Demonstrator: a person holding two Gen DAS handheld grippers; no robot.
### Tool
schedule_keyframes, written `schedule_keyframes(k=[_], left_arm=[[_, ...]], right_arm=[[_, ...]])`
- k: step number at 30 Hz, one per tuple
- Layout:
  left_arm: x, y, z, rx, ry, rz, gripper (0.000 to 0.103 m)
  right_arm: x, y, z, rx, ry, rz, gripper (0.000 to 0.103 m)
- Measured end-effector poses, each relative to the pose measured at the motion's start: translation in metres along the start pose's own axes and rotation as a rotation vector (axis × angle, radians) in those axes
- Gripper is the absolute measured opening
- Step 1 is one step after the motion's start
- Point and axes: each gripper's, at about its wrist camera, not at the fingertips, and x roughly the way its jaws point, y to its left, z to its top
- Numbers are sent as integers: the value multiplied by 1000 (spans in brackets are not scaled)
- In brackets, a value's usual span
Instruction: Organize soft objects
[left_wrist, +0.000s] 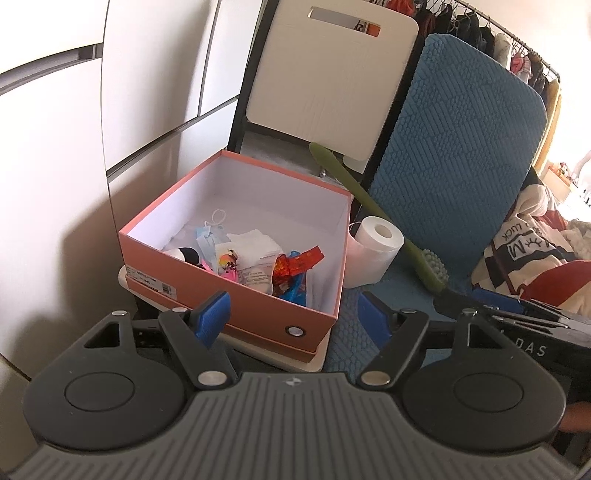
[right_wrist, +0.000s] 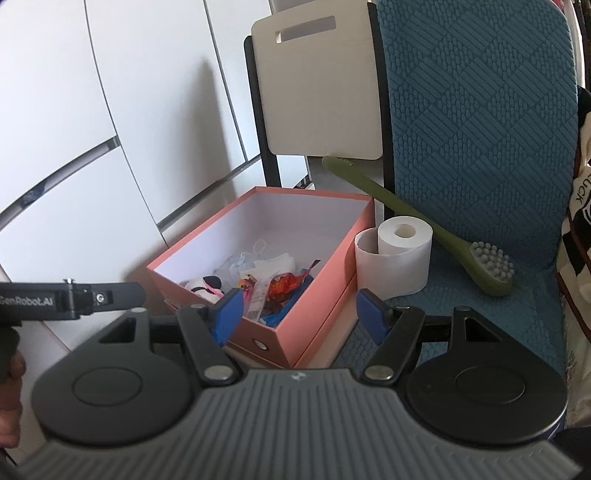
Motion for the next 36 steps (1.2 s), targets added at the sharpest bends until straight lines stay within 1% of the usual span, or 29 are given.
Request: schedule_keyframes(k=[5, 7, 8, 9, 10, 13, 18, 22, 25, 27, 32, 36], left_arm=[[-2, 3, 0, -22, -8, -4, 80], [-1, 3, 0, -23, -8, 0, 88], [-1, 3, 0, -24, -8, 0, 94], [-1, 2, 0, -22, -13, 1, 100], [-2, 1, 0, -15, -21, 5, 102], [-2, -3, 2, 7, -29, 36, 103], [2, -2, 2, -7, 4, 29, 103], [4, -3, 2, -2, 14, 38, 103], [4, -1, 4, -29, 29, 15, 103], [4, -1, 4, -35, 30, 13, 103], [4, -4, 4, -15, 28, 36, 103], [0, -3, 4, -28, 7, 27, 103]], right_arm=[[-1, -2, 0, 15, -7, -6, 70], [0, -4, 1, 23, -4, -7, 70], [0, -5, 1, 30, -1, 0, 71], [0, -7, 1, 37, 2, 3, 85], [0, -8, 1, 43, 0, 0, 103], [-2, -10, 1, 39, -14, -10, 103], [-2, -10, 0, 21, -4, -19, 103], [-3, -11, 0, 13, -3, -26, 103], [-4, -12, 0, 12, -7, -28, 103], [-5, -12, 1, 13, -10, -28, 103], [-6, -12, 2, 9, -13, -27, 103], [-9, -11, 1, 8, -22, -20, 103]])
